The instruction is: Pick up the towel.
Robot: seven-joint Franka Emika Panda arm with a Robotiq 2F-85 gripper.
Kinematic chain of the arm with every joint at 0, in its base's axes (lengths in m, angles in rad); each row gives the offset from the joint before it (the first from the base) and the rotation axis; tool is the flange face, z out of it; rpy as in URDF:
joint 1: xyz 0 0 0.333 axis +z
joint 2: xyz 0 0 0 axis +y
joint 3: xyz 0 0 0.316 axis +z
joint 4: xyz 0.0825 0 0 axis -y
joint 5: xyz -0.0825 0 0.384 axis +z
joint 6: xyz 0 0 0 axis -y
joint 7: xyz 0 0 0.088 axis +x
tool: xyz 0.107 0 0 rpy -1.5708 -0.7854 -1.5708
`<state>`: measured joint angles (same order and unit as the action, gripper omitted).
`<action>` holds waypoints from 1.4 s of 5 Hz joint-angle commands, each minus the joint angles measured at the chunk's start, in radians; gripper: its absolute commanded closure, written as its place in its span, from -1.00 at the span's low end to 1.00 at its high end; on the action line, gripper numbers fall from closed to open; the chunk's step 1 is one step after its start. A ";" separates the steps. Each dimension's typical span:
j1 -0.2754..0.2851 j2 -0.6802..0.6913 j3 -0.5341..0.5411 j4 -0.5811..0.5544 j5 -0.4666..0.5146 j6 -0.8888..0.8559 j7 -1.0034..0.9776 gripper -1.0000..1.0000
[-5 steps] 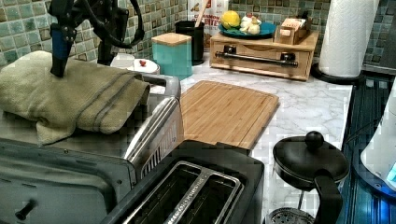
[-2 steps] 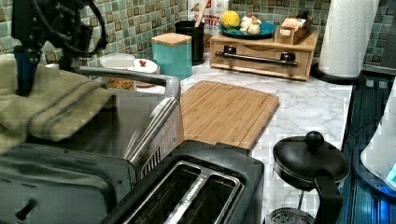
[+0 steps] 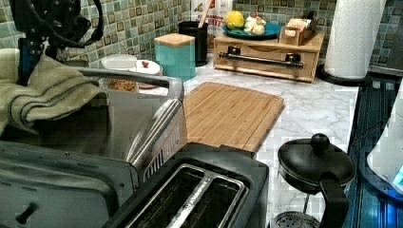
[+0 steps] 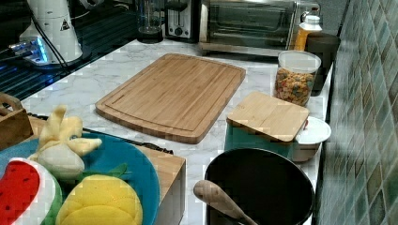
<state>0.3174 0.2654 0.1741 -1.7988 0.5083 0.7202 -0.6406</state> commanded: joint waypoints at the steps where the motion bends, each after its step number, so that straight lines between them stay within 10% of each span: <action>1: -0.106 -0.286 -0.099 -0.248 0.051 0.099 0.028 1.00; 4: -0.261 -0.554 -0.104 -0.509 -0.134 0.235 0.312 1.00; 7: -0.428 -0.529 -0.047 -0.357 -0.480 -0.062 0.717 1.00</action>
<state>-0.1122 -0.2472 0.0909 -2.3281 0.0753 0.6602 0.0233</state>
